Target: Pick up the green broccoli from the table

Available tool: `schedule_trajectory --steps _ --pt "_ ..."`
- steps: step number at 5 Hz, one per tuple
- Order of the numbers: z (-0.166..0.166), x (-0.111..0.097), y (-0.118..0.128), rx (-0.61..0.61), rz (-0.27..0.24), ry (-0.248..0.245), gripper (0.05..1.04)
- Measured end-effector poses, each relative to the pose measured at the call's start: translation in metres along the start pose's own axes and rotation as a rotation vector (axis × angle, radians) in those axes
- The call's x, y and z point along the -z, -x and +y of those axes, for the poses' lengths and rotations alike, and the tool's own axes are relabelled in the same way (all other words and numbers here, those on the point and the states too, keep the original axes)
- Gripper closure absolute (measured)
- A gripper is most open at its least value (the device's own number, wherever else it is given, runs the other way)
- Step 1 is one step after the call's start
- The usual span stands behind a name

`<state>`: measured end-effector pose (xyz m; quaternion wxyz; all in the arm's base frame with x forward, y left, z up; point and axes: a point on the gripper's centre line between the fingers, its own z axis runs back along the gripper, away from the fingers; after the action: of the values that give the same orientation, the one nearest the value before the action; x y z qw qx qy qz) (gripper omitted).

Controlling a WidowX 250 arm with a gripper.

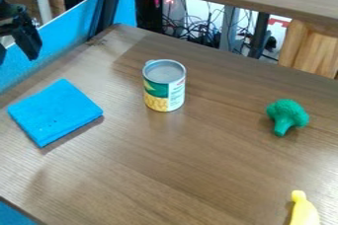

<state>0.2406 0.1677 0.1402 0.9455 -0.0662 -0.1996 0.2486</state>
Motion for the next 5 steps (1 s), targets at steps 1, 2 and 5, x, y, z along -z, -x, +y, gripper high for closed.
schedule_trajectory --steps 1,2,5 --pt "0.001 0.005 0.004 -0.005 0.020 0.003 0.083" --pt "-0.019 0.017 0.012 0.114 -0.041 -0.019 0.083" --pt "-0.136 0.029 0.027 0.616 -0.138 0.171 0.083"
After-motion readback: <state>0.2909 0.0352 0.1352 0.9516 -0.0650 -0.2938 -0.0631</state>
